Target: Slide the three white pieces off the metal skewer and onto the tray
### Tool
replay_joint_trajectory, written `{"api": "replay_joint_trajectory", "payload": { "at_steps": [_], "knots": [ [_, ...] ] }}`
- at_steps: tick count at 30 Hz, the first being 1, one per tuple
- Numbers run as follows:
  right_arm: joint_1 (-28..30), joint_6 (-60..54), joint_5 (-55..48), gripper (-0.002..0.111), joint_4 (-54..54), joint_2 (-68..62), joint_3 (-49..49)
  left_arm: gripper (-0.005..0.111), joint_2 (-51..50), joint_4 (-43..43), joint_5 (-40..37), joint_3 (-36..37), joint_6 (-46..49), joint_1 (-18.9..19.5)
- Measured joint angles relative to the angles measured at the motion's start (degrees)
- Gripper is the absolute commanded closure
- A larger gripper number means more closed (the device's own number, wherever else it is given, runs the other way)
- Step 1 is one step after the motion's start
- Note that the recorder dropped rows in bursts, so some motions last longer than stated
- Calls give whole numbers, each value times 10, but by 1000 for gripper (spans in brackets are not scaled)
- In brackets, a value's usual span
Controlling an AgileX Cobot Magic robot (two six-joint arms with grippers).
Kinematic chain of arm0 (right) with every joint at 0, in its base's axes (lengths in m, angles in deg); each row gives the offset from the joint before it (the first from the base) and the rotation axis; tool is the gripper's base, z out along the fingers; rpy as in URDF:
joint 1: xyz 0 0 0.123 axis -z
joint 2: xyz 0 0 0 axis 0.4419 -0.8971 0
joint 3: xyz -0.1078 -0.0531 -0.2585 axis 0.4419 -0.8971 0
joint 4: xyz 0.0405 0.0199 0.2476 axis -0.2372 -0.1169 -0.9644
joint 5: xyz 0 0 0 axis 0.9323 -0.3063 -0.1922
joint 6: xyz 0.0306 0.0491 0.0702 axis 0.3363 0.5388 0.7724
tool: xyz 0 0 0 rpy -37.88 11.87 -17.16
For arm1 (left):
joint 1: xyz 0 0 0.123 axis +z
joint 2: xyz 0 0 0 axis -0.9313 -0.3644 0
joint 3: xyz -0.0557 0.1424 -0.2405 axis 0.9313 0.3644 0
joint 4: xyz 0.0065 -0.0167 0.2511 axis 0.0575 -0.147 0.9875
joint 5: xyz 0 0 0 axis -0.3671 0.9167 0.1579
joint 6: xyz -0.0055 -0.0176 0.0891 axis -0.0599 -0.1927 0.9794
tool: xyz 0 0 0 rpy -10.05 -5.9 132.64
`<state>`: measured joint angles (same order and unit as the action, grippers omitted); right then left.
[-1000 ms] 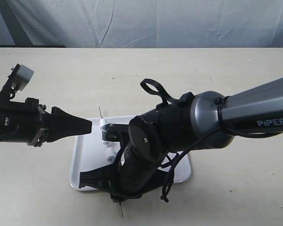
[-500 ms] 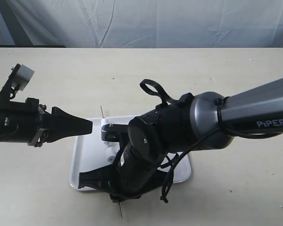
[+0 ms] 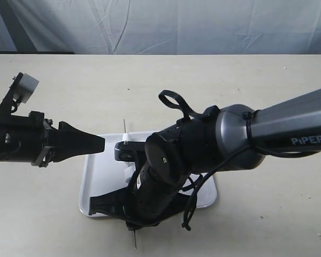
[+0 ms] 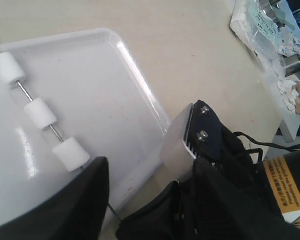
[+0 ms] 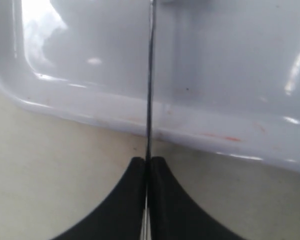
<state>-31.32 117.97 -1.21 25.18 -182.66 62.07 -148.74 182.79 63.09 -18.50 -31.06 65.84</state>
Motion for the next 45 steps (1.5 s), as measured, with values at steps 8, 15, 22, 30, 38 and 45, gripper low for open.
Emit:
{"api": "replay_joint_trajectory", "payload": {
  "at_steps": [8,15,22,30,38,45],
  "knots": [
    [0,-17,3,109,4,4,0,57,0,0,1,0,1,0],
    [0,-18,10,109,31,61,0,48,8,0,5,-6,-1,0],
    [0,-19,-41,109,67,121,-2,40,17,-4,4,-19,-27,0],
    [-9,-20,-30,109,69,231,-112,40,17,-45,-27,-19,-24,0],
    [-64,-21,90,109,20,308,-234,41,17,-93,-11,-19,-1,-1],
    [-103,-22,139,109,13,311,-235,41,0,-109,-4,-19,6,-41]
  ]
}}
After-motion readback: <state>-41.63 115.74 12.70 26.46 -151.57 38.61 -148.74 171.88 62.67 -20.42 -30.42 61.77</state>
